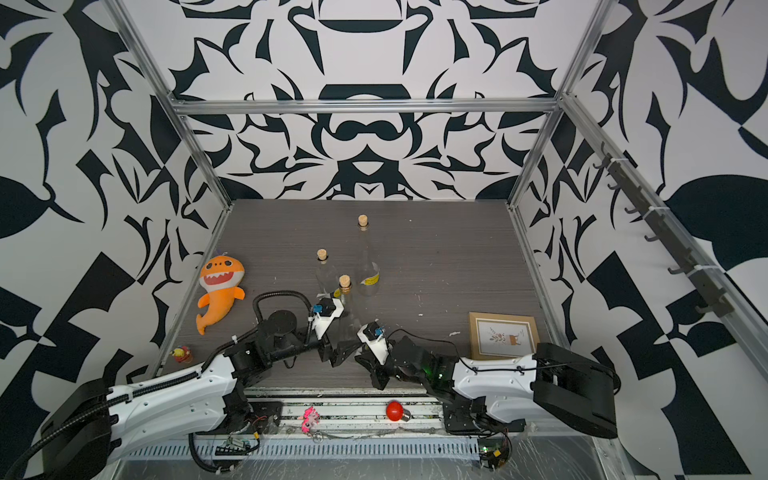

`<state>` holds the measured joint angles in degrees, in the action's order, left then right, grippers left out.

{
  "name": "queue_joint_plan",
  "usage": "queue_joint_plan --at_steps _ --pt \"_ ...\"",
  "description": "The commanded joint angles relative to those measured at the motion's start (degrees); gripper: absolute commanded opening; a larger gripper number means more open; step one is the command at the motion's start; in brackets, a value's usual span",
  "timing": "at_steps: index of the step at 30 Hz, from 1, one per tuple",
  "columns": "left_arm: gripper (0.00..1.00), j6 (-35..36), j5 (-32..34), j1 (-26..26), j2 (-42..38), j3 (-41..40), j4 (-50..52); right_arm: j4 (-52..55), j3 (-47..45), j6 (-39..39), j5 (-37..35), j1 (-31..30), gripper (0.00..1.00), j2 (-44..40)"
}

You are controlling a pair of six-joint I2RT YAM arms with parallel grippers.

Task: Remove the label from the bottle
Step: Tear open the label from the bottle.

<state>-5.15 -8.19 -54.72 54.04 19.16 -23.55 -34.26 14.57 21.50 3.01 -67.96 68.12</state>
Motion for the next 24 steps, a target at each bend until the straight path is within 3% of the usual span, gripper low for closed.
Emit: queue_joint_plan --at_steps 1,9,15,24 --pt "0.99 0.01 0.71 0.14 0.10 1.72 0.18 0.84 1.43 -0.75 1.60 -0.23 0.00 0.51" --pt "1.00 -0.42 0.42 0.14 -1.16 1.08 -1.45 0.49 0.65 -0.15 1.77 -0.24 0.00 0.35" --pt "0.89 0.64 -1.51 0.73 -0.57 0.53 -1.23 -2.02 -1.73 1.41 -0.19 -0.19 0.00 -2.26" --pt "0.96 0.93 -3.53 0.84 1.73 0.44 -3.74 -2.34 -2.26 1.82 -0.13 -0.18 0.00 -3.09"
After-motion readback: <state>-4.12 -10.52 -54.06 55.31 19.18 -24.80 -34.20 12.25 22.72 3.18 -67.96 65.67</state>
